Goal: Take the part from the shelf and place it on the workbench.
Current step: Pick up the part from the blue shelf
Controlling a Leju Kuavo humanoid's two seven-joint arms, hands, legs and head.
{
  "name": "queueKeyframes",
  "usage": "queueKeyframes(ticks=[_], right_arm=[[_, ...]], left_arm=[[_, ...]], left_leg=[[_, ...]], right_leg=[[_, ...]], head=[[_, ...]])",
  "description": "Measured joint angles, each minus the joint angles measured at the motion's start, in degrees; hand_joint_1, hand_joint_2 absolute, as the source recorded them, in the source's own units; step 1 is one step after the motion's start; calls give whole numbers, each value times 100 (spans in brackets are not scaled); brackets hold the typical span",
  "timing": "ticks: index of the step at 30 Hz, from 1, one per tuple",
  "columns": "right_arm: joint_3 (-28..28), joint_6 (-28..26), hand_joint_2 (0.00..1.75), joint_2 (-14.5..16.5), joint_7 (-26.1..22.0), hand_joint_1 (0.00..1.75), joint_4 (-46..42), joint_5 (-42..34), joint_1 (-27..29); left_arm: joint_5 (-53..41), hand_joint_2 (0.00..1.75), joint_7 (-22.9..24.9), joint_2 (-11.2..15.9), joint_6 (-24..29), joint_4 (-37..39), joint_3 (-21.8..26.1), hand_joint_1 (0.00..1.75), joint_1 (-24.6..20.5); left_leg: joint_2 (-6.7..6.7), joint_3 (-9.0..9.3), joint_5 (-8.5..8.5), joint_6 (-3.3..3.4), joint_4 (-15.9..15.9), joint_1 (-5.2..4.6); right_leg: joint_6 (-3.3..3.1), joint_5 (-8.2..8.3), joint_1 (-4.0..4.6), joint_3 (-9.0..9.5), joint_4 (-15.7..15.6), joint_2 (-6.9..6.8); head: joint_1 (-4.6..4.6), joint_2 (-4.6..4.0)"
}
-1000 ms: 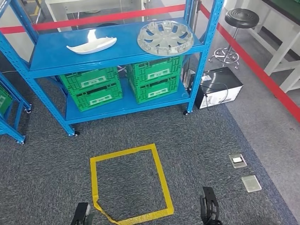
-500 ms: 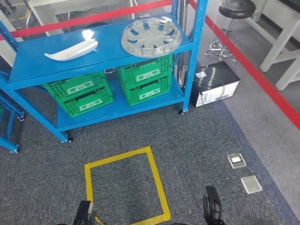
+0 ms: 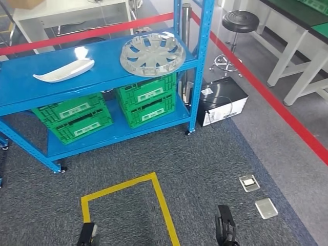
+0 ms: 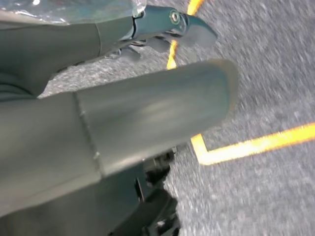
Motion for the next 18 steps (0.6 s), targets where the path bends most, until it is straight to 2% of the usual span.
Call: queueKeyframes(ticks=[1,2,3,4,6,7,8,9,11,13,15,17,18], right_arm=[[0,1,0,0,0,0,1,0,-6],[1,1,0,-1,0,0,1,1,-3],[1,-1,0,-2,-1,0,2,3,5],[1,-2,0,-4,-1,0,3,7,15],[0,-2,0,-14,-2,0,5,18,30],[0,-2,0,-15,-2,0,7,22,35],[0,-1,0,-15,-2,0,7,25,31],[0,-1,0,-13,-2,0,8,27,30],[0,-1,0,-9,-2,0,9,30,28],[0,-2,0,-11,-5,0,11,32,32],[-1,-2,0,-15,-9,0,14,33,19],[-2,-2,0,-16,-8,0,19,37,17],[-1,-1,0,-16,-7,0,21,39,20]], left_arm=[[1,0,0,-12,1,0,0,0,2],[4,0,0,-23,1,0,0,0,7],[9,0,0,-32,1,0,0,0,17],[13,0,0,-37,1,1,0,0,25],[17,0,-1,-40,1,2,0,0,35],[17,0,-2,-36,2,5,0,0,28],[17,0,-5,-34,2,7,0,0,19],[17,0,-8,-34,3,9,-1,0,12],[18,0,-14,-39,4,11,-1,0,7],[19,0,-16,-41,7,11,-2,0,6],[20,0,-25,-42,10,11,-2,0,-3],[20,0,-36,-44,11,11,-2,0,4],[21,0,-40,-44,11,11,-2,0,15]], left_leg=[[12,19,-22,-14,4,14],[20,35,-47,-41,11,32],[22,60,-81,-74,22,58],[22,97,-124,-112,38,91],[22,201,-239,-206,86,168],[24,247,-292,-253,115,197],[26,271,-331,-297,137,207],[28,293,-355,-334,141,205],[29,318,-368,-390,162,197],[35,259,-443,-439,358,207],[43,-80,-690,-492,972,216],[44,-595,-953,-523,1772,220],[44,-784,-968,-516,1995,218]], right_leg=[[44,-173,-38,-230,358,-22],[85,-278,-80,-444,646,-34],[129,-262,-118,-580,755,-45],[171,-116,-154,-621,655,-56],[267,420,-216,-438,-33,-71],[301,572,-222,-355,-350,-74],[285,637,-215,-289,-551,-78],[230,622,-197,-265,-620,-72],[60,608,-181,-214,-640,-61],[-32,610,-194,-146,-655,-53],[-83,591,-198,-109,-663,-56],[-115,558,-182,-91,-663,-55],[-126,535,-171,-73,-664,-49]], head=[[12,1],[22,1],[30,2],[39,2],[70,2],[92,1],[118,1],[127,-1],[115,-2],[68,-3],[16,-1],[-30,-1],[-40,-1]])
